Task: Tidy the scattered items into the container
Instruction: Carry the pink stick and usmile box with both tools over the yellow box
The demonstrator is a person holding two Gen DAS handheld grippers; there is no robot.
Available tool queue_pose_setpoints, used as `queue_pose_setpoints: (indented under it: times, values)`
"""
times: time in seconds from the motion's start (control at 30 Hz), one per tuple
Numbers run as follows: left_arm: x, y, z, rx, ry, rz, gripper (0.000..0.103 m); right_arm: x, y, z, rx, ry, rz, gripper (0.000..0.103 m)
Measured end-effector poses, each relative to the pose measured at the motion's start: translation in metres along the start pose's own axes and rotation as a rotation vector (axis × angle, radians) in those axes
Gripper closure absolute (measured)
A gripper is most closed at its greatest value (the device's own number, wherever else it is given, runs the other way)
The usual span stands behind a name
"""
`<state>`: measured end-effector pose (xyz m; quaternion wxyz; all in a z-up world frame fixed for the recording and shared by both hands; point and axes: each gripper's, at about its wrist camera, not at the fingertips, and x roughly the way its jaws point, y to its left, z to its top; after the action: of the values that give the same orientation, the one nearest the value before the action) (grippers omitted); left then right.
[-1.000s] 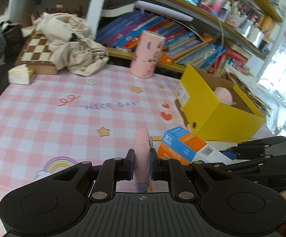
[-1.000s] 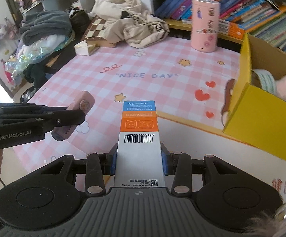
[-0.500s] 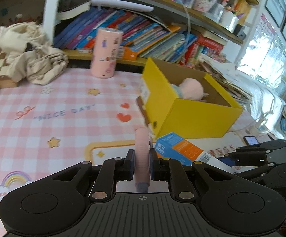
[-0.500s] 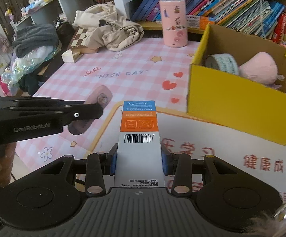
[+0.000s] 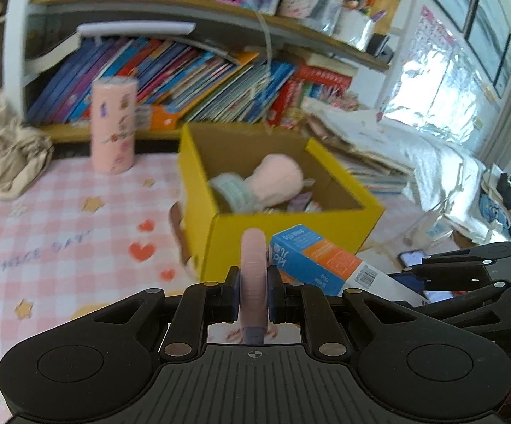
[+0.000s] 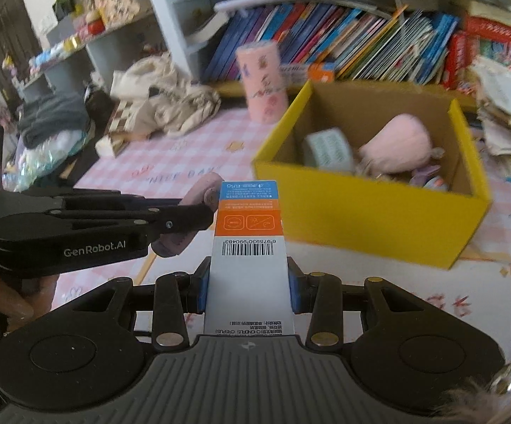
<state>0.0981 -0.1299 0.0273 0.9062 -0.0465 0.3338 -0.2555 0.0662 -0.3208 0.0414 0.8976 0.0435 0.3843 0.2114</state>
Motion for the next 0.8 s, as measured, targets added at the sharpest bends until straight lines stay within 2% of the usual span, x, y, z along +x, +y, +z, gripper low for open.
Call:
queue_pose_setpoints:
  times: [0.37,0.63,0.8]
  values:
    - [0.024,-0.033,0.050,0.034,-0.095,-0.015,0.090,-0.030,-0.053,0.043,-0.002,-0.150,0.015,0.066]
    - [0.059,-0.037,0.078,0.025,-0.108,0.005,0.090,-0.009,-0.097,0.079,-0.020,-0.172,0.016,0.066]
    - [0.087,-0.034,0.088,0.015,-0.084,0.032,0.090,0.015,-0.124,0.100,-0.015,-0.174,0.008,0.066]
